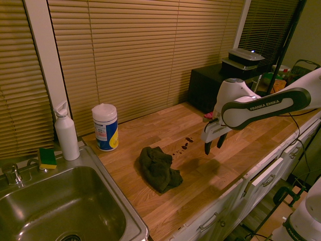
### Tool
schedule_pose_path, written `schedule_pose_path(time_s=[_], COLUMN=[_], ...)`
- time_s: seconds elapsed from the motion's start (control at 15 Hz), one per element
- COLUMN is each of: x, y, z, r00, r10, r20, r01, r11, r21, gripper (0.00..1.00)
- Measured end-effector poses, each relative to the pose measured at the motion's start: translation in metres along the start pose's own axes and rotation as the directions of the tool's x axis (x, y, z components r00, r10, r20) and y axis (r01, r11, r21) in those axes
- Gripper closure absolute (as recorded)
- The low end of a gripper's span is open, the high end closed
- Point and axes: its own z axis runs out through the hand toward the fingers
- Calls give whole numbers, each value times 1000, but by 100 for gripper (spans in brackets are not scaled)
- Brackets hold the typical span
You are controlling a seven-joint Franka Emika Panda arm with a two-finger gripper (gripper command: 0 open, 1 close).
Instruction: Clear the spill
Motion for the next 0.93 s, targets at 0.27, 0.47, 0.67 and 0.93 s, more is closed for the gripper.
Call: schedule_pose_path(time_s=[0.27, 0.47, 0.67, 0.93], x=[-2, -15, -37, -71], y=[-6, -25, -50, -80], z=[-3, -14, -27, -38], r00=[1000, 999, 996, 991], r10=[-7, -42, -84, -129], r20=[-9, -20, -28, -34], r01=[7, 43, 86, 133], r11=[1000, 998, 992, 982], r21=[18, 51, 93, 134], gripper=[0, 0, 0, 0])
